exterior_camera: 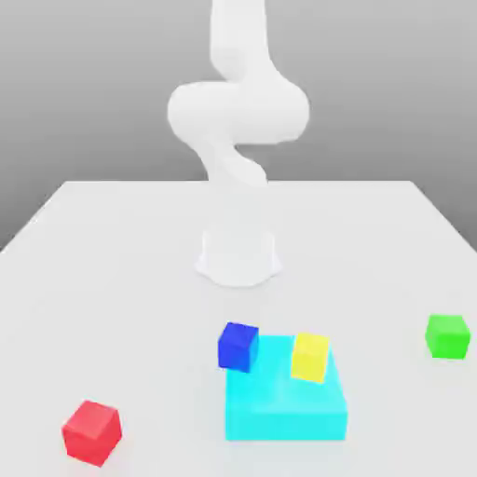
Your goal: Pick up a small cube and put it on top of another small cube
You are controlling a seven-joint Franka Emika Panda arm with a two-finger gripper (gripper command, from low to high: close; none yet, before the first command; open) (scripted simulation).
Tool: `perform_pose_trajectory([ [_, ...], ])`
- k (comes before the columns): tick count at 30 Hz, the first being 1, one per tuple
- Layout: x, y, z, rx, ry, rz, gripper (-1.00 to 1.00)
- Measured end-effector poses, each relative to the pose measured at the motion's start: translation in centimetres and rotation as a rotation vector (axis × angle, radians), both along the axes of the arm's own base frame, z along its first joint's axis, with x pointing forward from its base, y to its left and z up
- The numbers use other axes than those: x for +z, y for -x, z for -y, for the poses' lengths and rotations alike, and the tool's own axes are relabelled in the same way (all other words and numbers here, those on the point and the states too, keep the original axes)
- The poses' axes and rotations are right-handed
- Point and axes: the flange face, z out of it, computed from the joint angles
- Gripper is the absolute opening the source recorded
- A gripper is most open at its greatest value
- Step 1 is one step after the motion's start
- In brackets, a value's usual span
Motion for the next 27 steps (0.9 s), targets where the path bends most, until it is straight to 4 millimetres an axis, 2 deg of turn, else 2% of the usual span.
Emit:
perform_pose_trajectory([
  [3,-4.8,-3.7,2.0,-0.032,-0.007,-0.086,0.0],
  [6,-9.8,-6.5,4.0,-0.064,-0.016,-0.168,0.0],
  [10,-16.9,-9.2,6.9,-0.107,-0.031,-0.276,0.0],
  [13,-22.4,-10.4,9.1,-0.14,-0.045,-0.357,0.0],
  [18,-31.9,-10.6,13.0,-0.202,-0.073,-0.492,0.0],
  [20,-35.7,-10.1,14.6,-0.23,-0.086,-0.545,0.0],
  [27,-48.2,-7.0,17.4,-0.284,-0.123,-0.712,0.0],
])
